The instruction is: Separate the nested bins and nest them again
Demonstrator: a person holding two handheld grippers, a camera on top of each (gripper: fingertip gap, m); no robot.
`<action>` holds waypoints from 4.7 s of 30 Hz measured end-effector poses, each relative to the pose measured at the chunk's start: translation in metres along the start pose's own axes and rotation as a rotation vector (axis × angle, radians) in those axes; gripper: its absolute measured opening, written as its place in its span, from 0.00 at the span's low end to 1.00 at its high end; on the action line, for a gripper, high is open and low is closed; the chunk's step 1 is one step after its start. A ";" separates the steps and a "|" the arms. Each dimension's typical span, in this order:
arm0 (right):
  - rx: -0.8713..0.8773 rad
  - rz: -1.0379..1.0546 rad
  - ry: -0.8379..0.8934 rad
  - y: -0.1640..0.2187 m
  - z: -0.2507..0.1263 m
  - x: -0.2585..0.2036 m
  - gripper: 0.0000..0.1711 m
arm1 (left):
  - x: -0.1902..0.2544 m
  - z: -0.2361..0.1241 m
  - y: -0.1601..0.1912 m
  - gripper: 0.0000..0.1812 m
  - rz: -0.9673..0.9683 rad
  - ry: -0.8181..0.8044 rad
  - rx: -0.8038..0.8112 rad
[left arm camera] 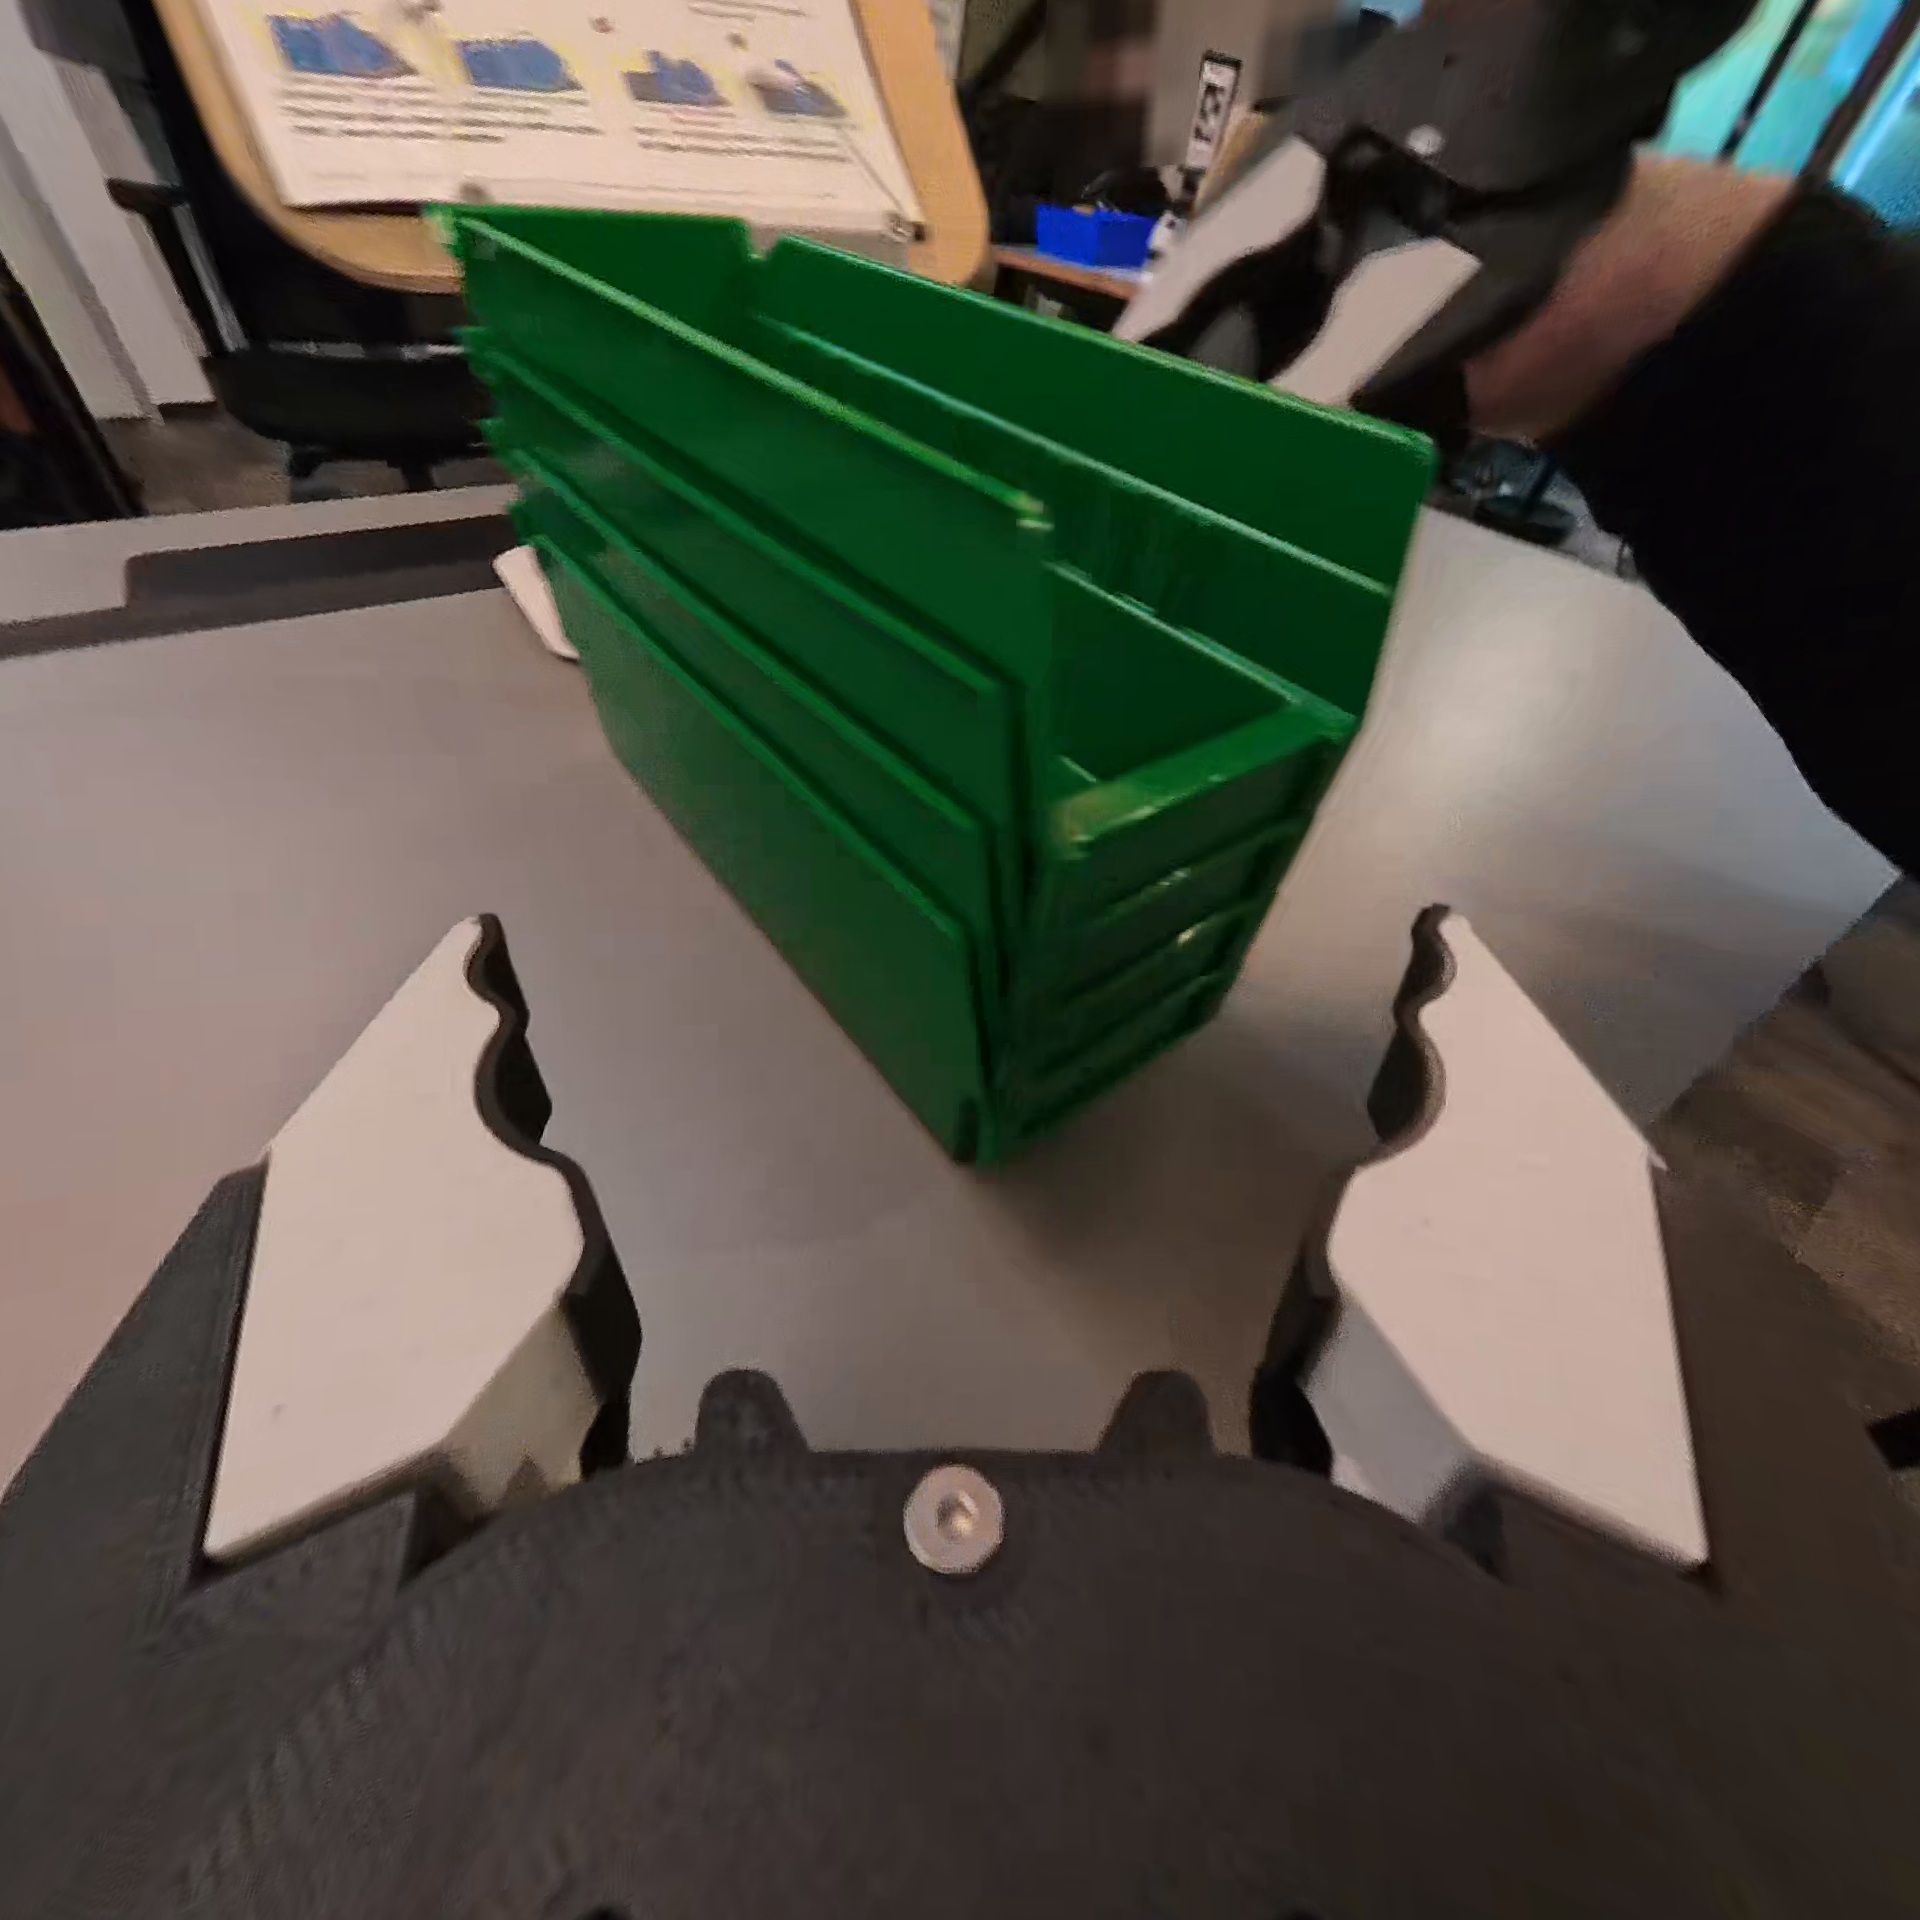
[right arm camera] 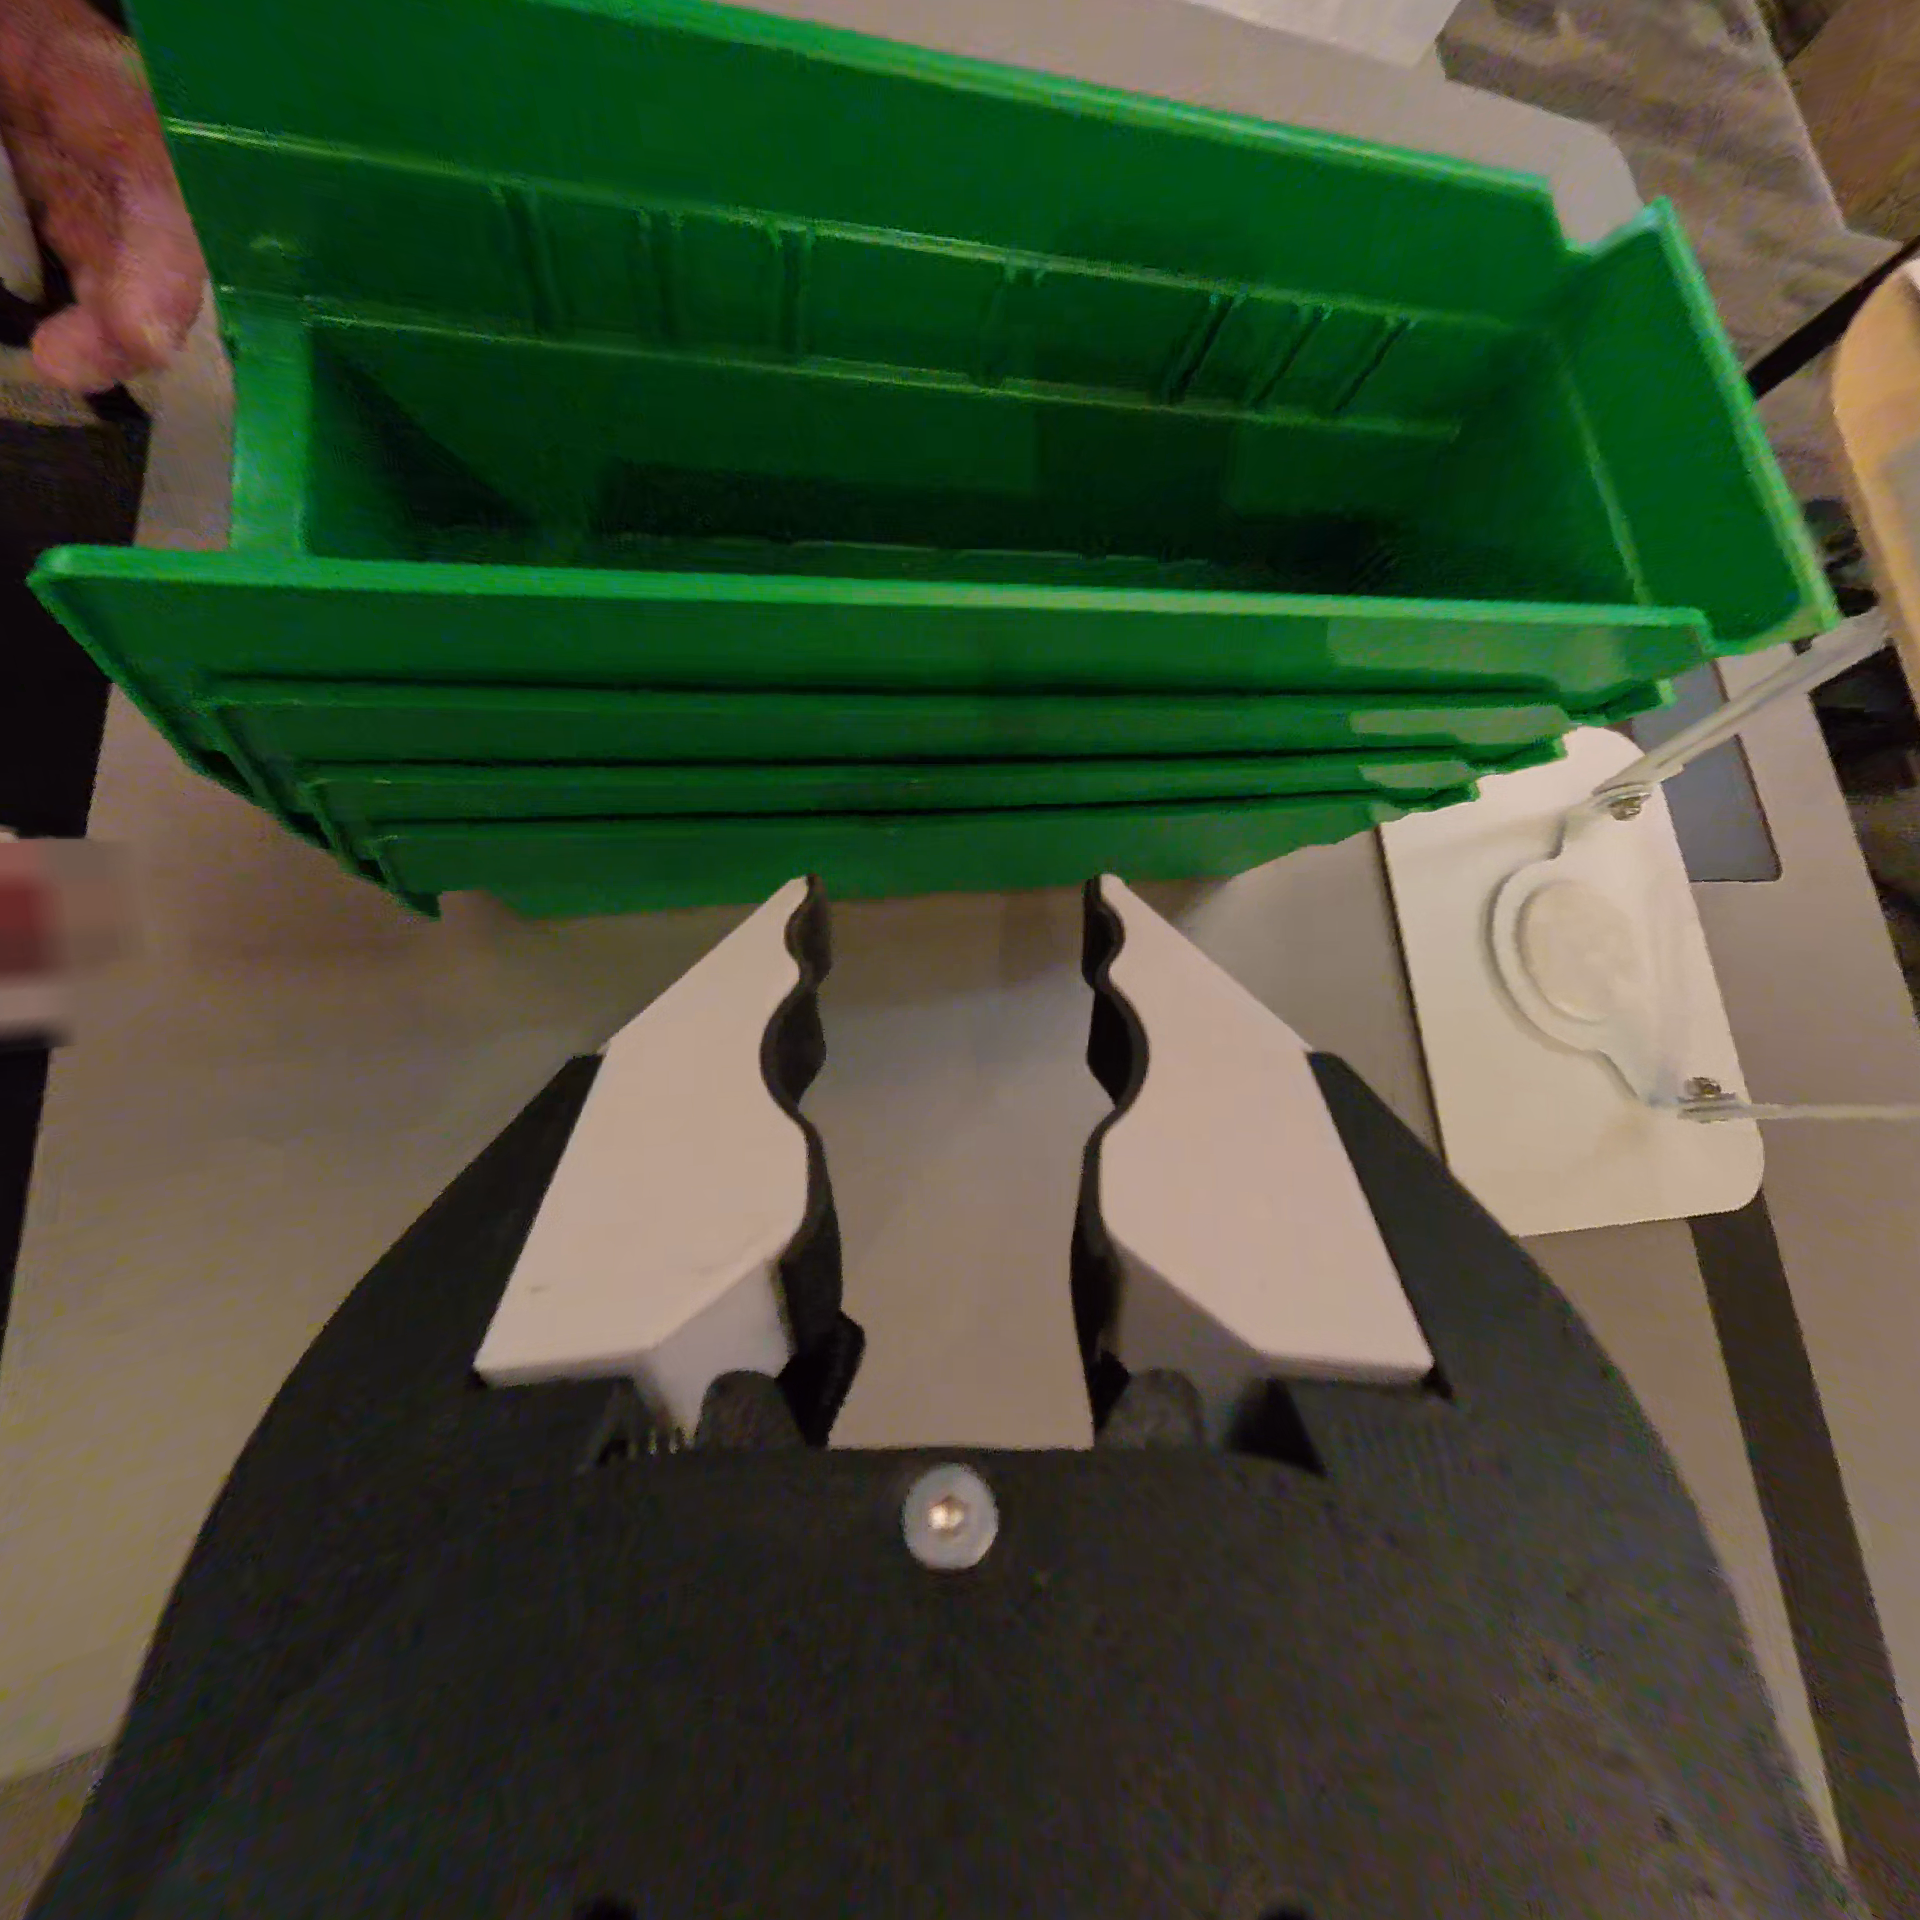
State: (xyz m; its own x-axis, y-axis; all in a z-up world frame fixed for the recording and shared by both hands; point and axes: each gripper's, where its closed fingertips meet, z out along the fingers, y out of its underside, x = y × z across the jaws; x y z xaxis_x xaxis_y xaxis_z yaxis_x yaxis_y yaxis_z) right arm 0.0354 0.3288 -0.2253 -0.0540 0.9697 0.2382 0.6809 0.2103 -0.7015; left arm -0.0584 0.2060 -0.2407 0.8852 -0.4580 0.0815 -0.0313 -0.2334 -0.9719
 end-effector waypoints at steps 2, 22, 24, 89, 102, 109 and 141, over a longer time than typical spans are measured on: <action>-0.025 -0.012 -0.035 0.001 0.007 -0.011 0.28 | 0.018 0.012 0.008 0.87 0.059 -0.009 -0.030; -0.146 -0.615 -0.158 -0.080 -0.016 -0.030 0.63 | -0.010 0.063 0.022 0.84 0.170 -0.312 -0.027; -0.220 -0.690 -0.205 -0.086 -0.007 -0.025 0.63 | -0.011 0.063 0.021 0.82 0.169 -0.308 -0.020; -0.496 -1.125 -0.548 -0.099 0.043 -0.024 0.58 | -0.025 0.054 0.023 0.76 0.173 -0.234 -0.021; -0.496 -1.145 -0.447 -0.119 0.012 -0.004 0.56 | -0.025 0.054 0.023 0.76 0.171 -0.233 -0.022; -0.461 -1.118 -0.426 -0.118 0.017 -0.007 0.62 | -0.025 0.054 0.023 0.76 0.168 -0.223 -0.023; -0.517 -1.079 -0.552 -0.088 0.053 0.034 0.55 | -0.026 0.051 0.024 0.76 0.171 -0.220 -0.023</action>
State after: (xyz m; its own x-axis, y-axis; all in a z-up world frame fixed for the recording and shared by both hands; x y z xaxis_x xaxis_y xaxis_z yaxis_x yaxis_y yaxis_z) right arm -0.0651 0.3498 -0.1906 -0.9476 0.2947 0.1230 0.3006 0.9532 0.0323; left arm -0.0588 0.2565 -0.2771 0.9456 -0.2956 -0.1356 -0.1972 -0.1895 -0.9619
